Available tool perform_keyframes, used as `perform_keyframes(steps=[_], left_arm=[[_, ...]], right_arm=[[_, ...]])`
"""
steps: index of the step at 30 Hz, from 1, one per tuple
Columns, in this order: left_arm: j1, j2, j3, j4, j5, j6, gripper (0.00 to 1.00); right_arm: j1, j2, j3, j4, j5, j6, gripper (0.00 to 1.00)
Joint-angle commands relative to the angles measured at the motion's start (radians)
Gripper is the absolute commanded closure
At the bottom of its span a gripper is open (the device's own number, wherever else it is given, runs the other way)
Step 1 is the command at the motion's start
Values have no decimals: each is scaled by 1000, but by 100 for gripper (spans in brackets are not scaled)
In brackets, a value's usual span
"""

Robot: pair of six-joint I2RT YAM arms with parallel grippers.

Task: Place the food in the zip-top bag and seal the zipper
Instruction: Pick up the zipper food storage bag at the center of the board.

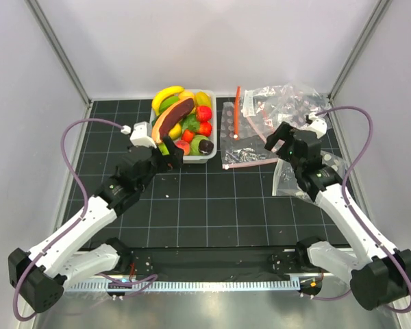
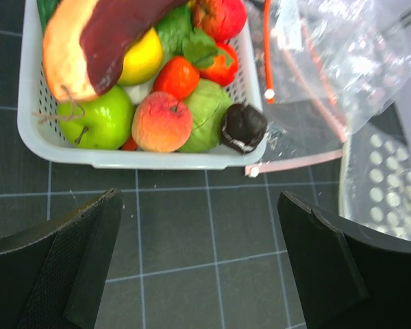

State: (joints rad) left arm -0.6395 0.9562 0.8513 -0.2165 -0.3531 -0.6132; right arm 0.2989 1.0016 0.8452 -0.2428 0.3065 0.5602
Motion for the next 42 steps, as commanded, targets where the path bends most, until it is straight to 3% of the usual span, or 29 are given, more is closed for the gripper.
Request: perform_keyframes(steps=[1, 4, 5, 8, 16, 23, 28, 31, 32, 36, 38, 39, 40, 42], left_arm=[[1, 21, -8, 148, 32, 47, 0], [0, 35, -8, 128, 36, 52, 0], [0, 35, -11, 131, 39, 52, 0], [0, 26, -27, 146, 55, 50, 0], [-3, 3, -40, 154, 91, 53, 0], [-12, -17, -38, 154, 114, 50, 0], [-19, -17, -37, 151, 131, 35, 0], [-25, -11, -32, 149, 151, 26, 0], [-26, -10, -31, 147, 151, 26, 0], [-32, -7, -23, 140, 152, 26, 0], [-35, -1, -17, 132, 148, 29, 0], [-37, 3, -15, 128, 144, 30, 0], [-37, 6, -12, 124, 140, 30, 0], [-38, 16, -6, 123, 140, 33, 0]], right_arm=[[-1, 55, 28, 77, -69, -17, 1], [-1, 138, 51, 134, -171, -49, 10], [-1, 159, 67, 170, -200, -63, 19], [0, 291, 150, 175, -241, -82, 26], [66, 720, 448, 142, -133, -216, 27], [95, 1089, 851, 2, -22, -281, 28], [97, 1226, 995, -36, 46, -313, 30], [103, 1282, 1065, -76, 103, -330, 36], [101, 1287, 1069, -73, 112, -332, 44], [103, 1296, 1060, -61, 129, -344, 55], [103, 1301, 1068, -72, 140, -345, 76], [103, 1295, 1069, -78, 151, -345, 94], [101, 1286, 1062, -84, 152, -348, 99], [105, 1252, 1025, -67, 155, -356, 99]])
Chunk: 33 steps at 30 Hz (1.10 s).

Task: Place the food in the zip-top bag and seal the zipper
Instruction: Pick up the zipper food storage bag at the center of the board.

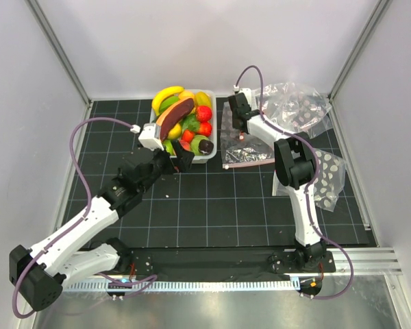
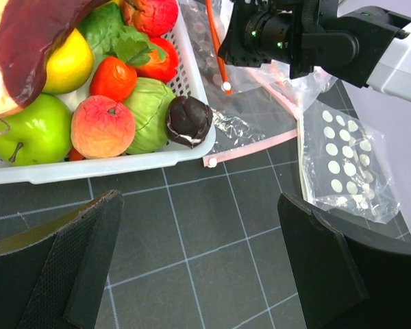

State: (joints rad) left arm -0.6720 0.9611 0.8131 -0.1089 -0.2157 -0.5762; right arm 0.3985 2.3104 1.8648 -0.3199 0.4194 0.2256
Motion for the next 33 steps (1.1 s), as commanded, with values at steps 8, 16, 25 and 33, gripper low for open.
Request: perform_keyframes(steps=[8, 16, 25, 33], left_arm=[[-8, 30, 46, 3, 16, 3, 0], [-9, 21, 35, 26, 58, -8, 0], [-9, 34, -37, 216, 197, -2, 0], [-9, 90, -65, 311, 274, -4, 2]], right_arm=[[52, -456, -396, 174, -28, 1, 99], [158, -801, -692, 145, -76, 67, 99], [206, -1120, -957, 243, -252, 196, 99], [287, -1126, -983, 297, -320, 179, 99]])
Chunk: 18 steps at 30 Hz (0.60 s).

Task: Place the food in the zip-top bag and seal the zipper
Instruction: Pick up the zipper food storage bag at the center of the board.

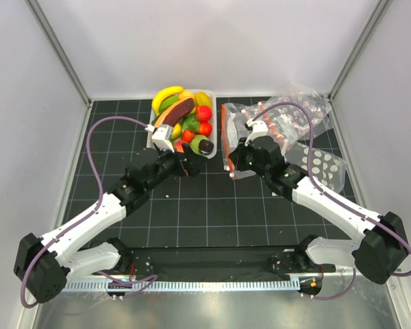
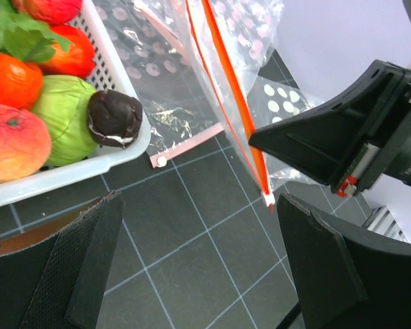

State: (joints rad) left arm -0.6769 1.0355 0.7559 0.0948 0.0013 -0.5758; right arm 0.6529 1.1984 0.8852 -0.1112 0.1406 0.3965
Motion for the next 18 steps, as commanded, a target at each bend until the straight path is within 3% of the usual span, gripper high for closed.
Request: perform_keyframes(steps=[1, 12, 18], left_arm=[[-4, 18, -12, 114, 60, -6, 3], [-4, 51, -6, 120, 49, 4, 11], [-4, 55, -3, 76, -50, 4, 19]], right_arm=[[45, -11, -2, 91, -44, 7, 99], [181, -45, 8, 99, -29, -16, 99], [218, -63, 5, 105, -18, -27, 99]])
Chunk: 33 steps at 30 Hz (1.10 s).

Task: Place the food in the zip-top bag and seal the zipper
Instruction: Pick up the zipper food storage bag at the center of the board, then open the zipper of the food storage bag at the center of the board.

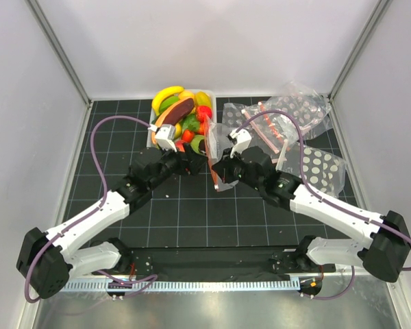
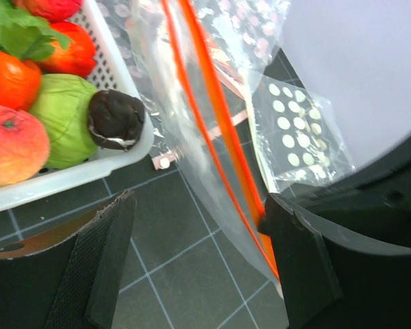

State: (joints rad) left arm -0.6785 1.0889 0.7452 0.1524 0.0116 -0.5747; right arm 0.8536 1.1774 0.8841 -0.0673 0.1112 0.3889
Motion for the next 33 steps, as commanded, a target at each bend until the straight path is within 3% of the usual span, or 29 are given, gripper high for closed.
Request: perform_keyframes(steps=[1, 12, 27, 33], left_arm=[[-3, 0, 8, 9, -82, 3, 21], [-3, 32, 17, 18, -78, 9, 25], [-3, -40, 5, -20, -140, 12, 18], [-7, -32, 11, -7, -73, 9, 18]], right_arm=[[28, -48, 4, 61, 19, -19, 99], [102, -35, 10, 92, 39, -45, 99], [133, -22, 36, 3, 238, -35, 99], [133, -25, 36, -5, 265, -35, 99]])
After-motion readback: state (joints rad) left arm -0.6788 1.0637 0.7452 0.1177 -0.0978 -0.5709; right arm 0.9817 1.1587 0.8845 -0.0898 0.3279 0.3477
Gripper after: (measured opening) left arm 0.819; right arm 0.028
